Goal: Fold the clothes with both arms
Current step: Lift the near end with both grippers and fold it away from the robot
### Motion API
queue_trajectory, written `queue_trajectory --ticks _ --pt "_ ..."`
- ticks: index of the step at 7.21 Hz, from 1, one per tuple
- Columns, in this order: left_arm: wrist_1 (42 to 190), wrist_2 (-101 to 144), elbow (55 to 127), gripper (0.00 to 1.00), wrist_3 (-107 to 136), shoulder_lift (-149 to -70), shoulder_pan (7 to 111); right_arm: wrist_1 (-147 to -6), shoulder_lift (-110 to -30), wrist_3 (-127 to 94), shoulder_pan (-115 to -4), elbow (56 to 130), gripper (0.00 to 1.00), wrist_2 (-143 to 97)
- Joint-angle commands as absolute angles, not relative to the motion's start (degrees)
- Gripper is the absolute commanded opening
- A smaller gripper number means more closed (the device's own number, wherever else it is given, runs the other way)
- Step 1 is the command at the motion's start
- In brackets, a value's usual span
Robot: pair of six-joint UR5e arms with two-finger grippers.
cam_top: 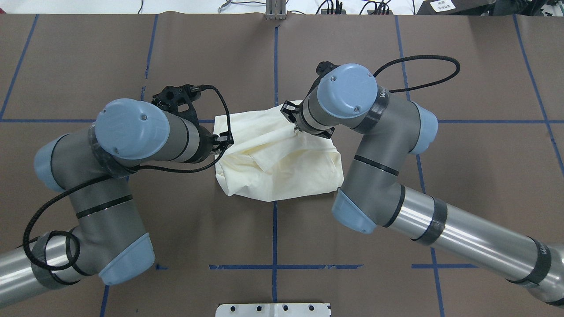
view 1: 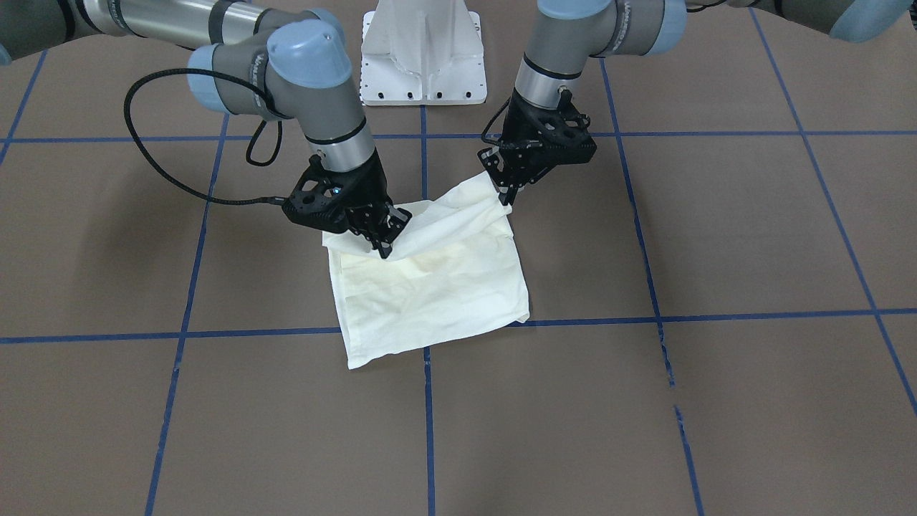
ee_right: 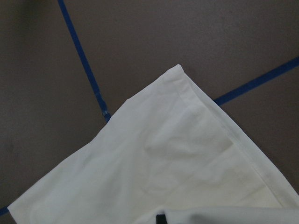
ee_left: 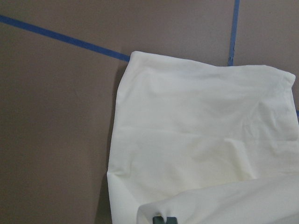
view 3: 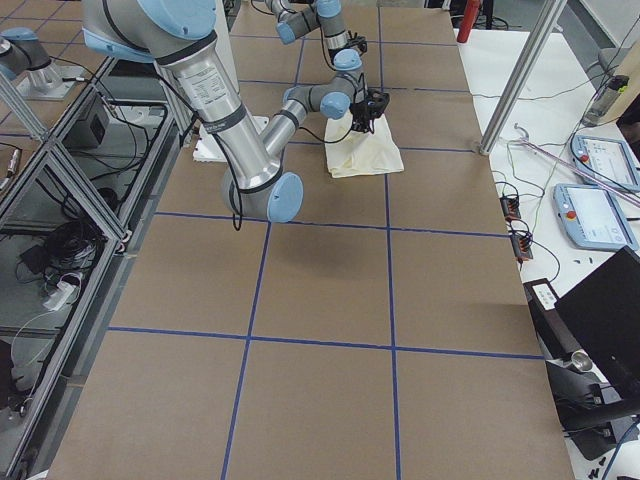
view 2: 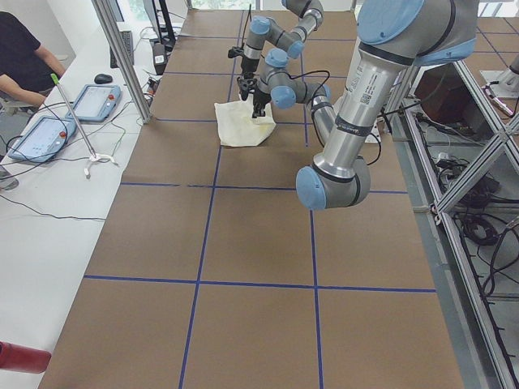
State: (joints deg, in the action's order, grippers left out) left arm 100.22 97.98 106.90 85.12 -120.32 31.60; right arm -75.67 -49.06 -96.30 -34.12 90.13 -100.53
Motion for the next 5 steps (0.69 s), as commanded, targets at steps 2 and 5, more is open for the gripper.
queue_trajectory --ticks 2,5 --pt "105.9 97.9 98.5 0.00 83.1 -123.3 34.4 -70.1 -44.7 -96.0 -35.6 80.0 0.00 -100.7" --pt "109.3 97.6 92.6 0.00 80.4 -125.2 35.9 -70.0 -43.6 -95.6 -35.9 77.1 0.00 -100.7"
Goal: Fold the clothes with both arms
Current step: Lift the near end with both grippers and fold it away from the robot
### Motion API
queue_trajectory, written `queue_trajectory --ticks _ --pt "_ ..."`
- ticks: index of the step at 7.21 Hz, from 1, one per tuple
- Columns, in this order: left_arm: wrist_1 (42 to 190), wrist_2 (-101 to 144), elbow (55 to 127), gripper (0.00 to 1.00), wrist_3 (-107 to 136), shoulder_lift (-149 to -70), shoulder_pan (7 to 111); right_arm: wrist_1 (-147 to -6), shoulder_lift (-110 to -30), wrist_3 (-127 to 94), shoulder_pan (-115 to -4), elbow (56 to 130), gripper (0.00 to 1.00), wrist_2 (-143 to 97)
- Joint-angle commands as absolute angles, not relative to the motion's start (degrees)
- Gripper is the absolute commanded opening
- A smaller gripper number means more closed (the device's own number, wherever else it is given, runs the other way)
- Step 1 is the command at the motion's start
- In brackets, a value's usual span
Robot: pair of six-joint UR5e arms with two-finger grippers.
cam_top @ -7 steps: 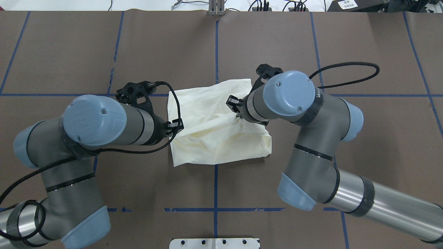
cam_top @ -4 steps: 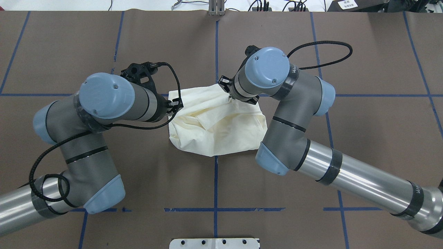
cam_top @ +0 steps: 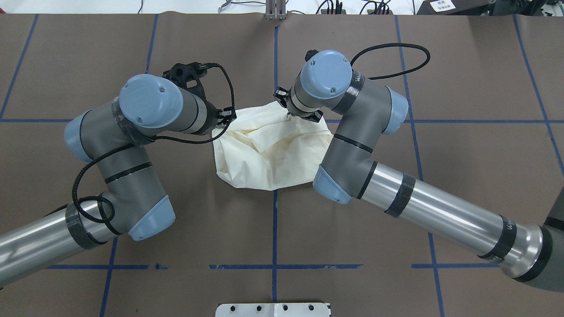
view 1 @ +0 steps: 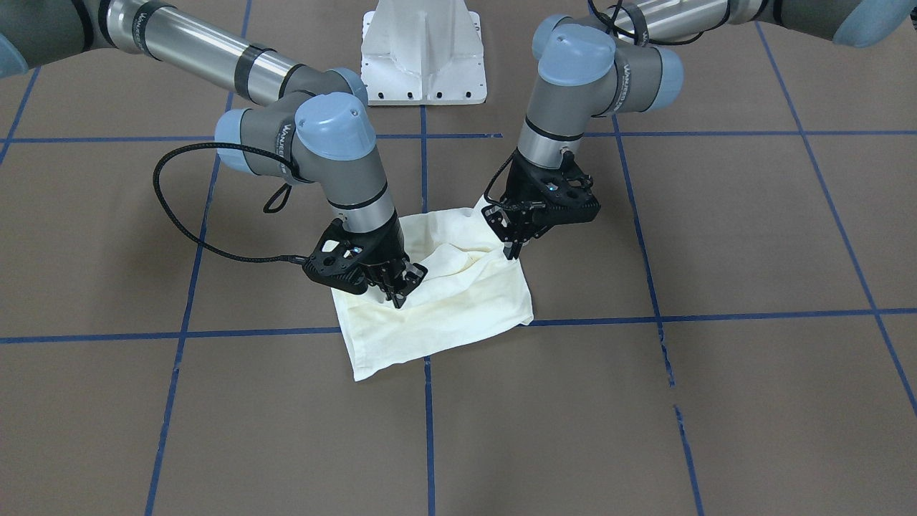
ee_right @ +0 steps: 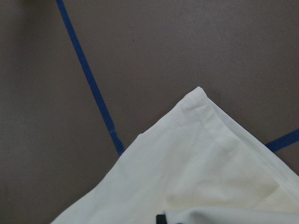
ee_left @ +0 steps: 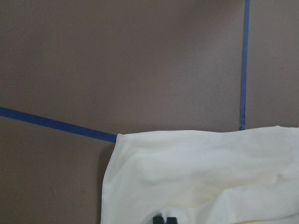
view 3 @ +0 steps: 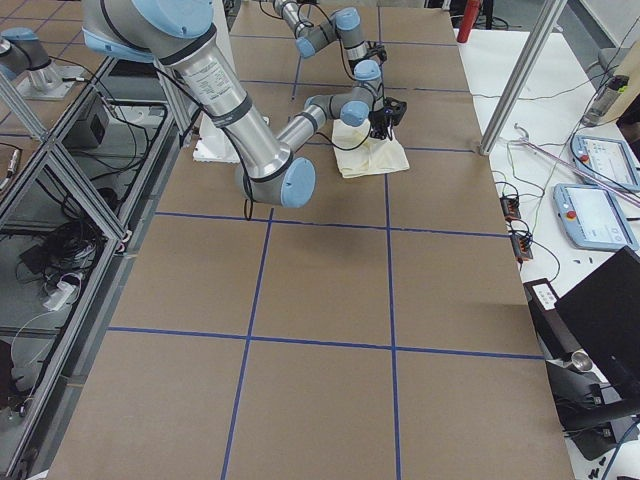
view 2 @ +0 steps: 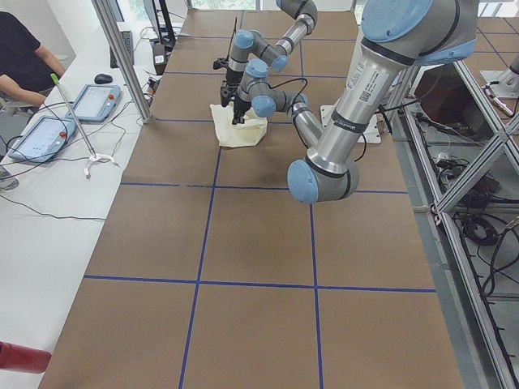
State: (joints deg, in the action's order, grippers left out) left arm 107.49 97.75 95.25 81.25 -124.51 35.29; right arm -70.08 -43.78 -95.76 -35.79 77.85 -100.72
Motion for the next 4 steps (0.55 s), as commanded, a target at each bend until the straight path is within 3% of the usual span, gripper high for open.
queue_trajectory --ticks 1,2,3,4 --pt "109.9 97.6 90.7 0.00 79.0 -125.7 36.5 -70.0 -43.5 -95.6 -35.9 76.7 0.00 -100.7" --pt "109.9 97.5 90.4 0.00 79.0 -125.8 36.7 -70.0 -43.2 -95.5 -35.9 75.9 0.61 -100.6" --pt "109.8 97.3 90.0 0.00 79.2 -125.8 36.7 -70.0 -40.8 -95.5 -35.9 73.5 1.00 -100.5" --pt "109.9 96.1 89.2 0.48 79.6 -126.2 37.3 -70.0 -40.0 -95.5 -36.3 71.9 1.00 -100.6"
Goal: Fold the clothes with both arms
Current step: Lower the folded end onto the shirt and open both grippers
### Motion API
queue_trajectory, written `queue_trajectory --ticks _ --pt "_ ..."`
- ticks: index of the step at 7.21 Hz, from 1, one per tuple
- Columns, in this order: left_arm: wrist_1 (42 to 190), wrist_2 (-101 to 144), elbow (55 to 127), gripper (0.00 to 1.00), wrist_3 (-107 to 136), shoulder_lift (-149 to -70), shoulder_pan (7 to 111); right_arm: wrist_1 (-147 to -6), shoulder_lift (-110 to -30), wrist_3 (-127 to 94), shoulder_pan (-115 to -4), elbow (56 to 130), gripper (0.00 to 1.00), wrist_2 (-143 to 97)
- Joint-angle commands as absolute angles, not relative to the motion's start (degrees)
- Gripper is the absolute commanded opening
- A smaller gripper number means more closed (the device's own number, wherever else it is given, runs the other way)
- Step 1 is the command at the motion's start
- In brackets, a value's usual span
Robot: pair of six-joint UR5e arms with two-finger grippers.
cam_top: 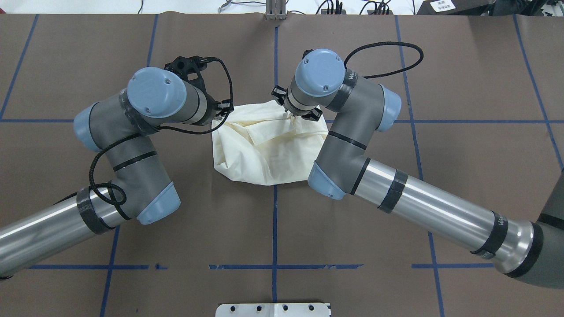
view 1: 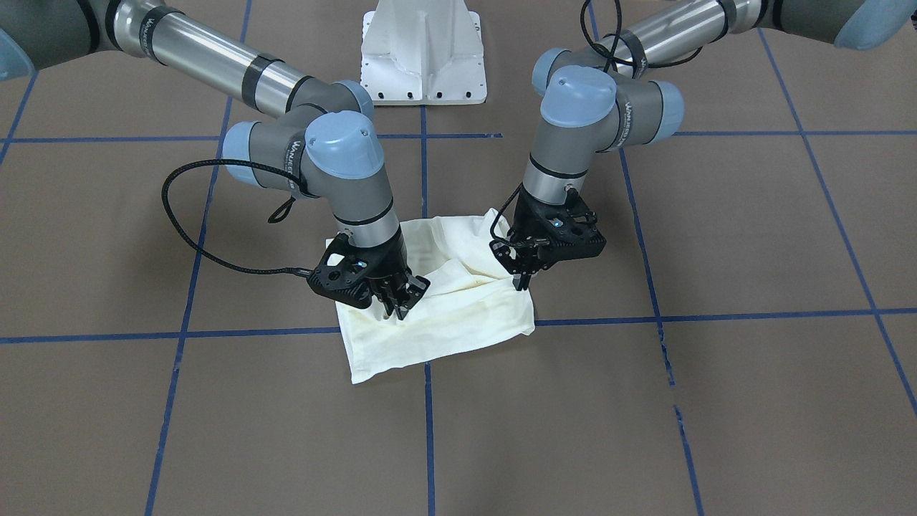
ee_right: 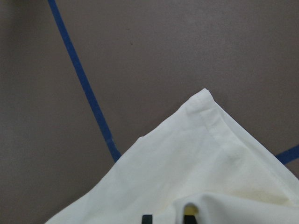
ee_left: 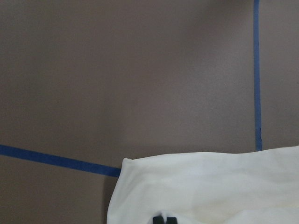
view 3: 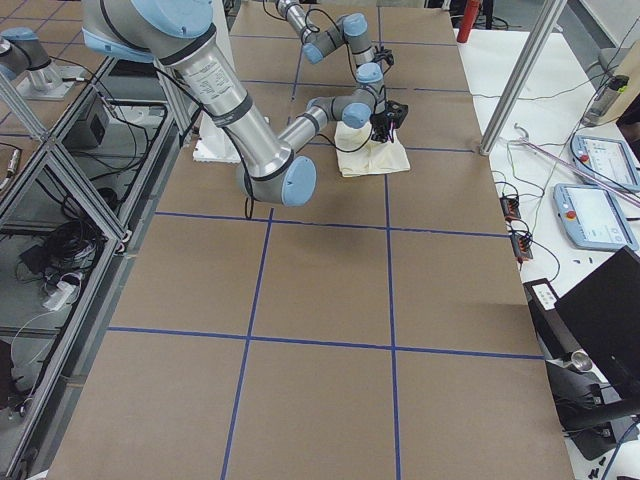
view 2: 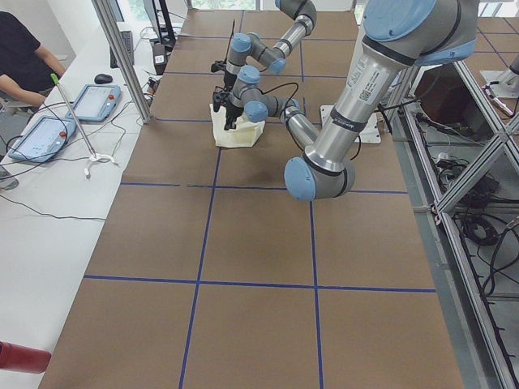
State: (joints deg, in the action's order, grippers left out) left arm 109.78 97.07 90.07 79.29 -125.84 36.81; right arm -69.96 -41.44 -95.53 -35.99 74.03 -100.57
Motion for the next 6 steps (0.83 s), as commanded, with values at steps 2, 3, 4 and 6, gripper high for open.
queue_trajectory --ticks 2,3,4,6 --pt "109.9 94.1 86.6 1.00 78.9 -128.5 38.2 -70.0 -39.7 -95.1 -37.7 71.9 1.00 -101.8" --pt "110.0 94.4 86.6 1.00 77.9 -128.5 39.3 -70.0 -39.8 -94.8 -38.0 71.9 1.00 -102.7" --pt "109.9 95.4 86.7 1.00 75.6 -128.6 40.9 -70.0 -39.6 -94.7 -37.9 72.1 1.00 -102.8" --pt "109.5 99.1 86.9 1.00 73.2 -128.5 42.4 -70.1 -39.6 -96.5 -37.7 72.3 1.00 -106.9"
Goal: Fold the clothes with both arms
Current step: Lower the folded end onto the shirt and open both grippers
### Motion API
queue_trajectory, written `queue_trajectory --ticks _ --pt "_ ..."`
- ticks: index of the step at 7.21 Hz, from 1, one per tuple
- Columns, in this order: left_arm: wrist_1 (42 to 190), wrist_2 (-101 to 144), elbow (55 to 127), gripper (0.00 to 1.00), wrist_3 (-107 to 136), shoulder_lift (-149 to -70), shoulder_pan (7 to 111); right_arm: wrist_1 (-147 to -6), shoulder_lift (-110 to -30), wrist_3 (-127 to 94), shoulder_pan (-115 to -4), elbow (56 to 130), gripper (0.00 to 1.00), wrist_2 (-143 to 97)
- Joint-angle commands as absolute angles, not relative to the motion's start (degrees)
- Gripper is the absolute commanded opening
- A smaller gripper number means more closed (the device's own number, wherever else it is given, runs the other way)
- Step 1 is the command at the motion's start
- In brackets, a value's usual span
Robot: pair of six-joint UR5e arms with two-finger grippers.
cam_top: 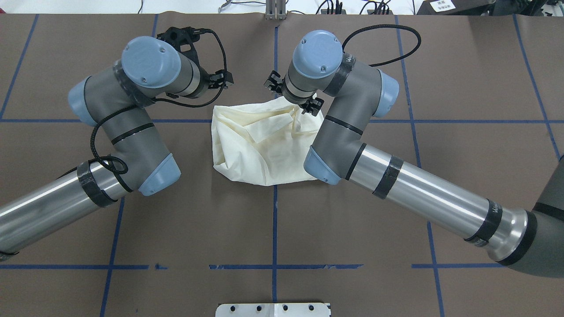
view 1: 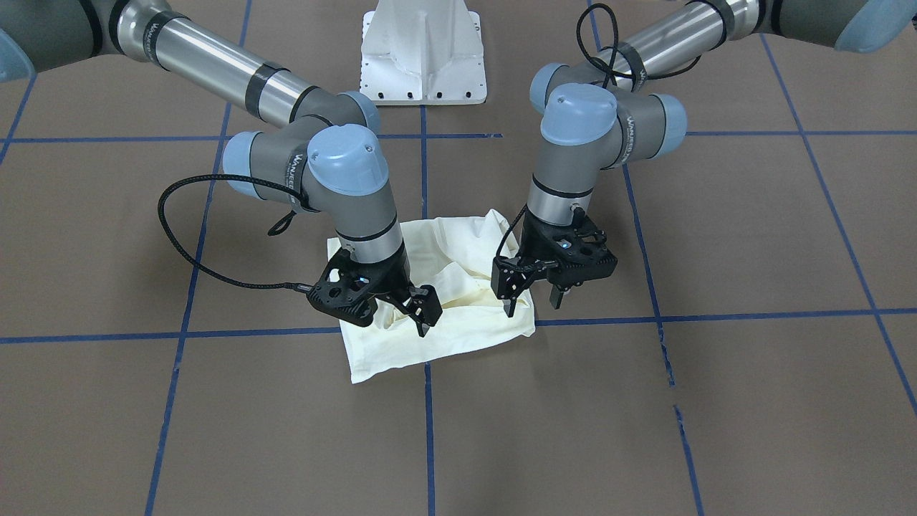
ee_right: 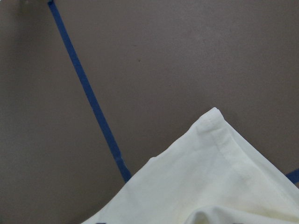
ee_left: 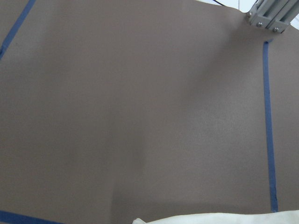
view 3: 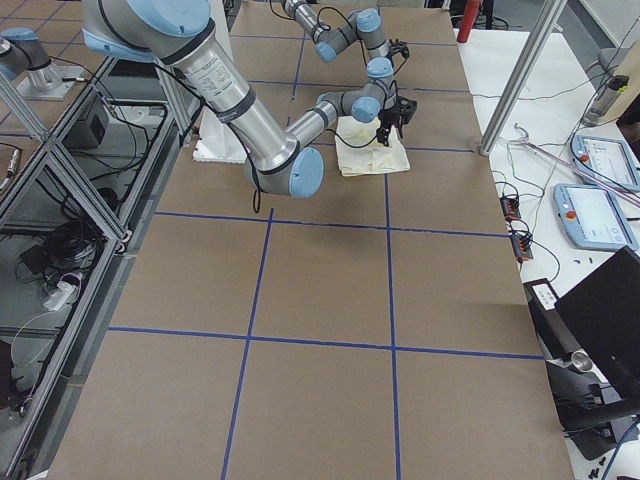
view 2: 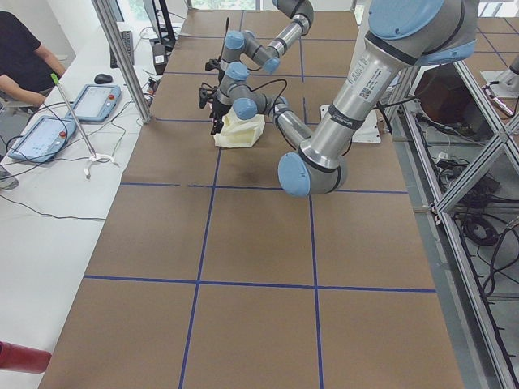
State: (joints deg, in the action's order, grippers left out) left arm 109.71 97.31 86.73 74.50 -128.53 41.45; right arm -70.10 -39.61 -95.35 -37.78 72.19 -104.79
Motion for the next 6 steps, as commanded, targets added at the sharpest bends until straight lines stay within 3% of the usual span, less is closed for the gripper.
queue_trajectory --ticks 1,4,6 --pt "109.5 99.3 86.9 1.00 73.2 -128.4 42.6 -70.1 -39.1 -98.5 -37.2 72.1 1.00 -107.0" --pt "109.5 99.3 87.1 1.00 73.2 -128.2 42.7 -70.0 -38.1 -101.1 -34.9 70.6 1.00 -106.5" --pt "109.5 99.3 87.2 1.00 73.4 -128.2 42.7 -69.4 -34.1 -100.6 -35.0 64.3 1.00 -105.0"
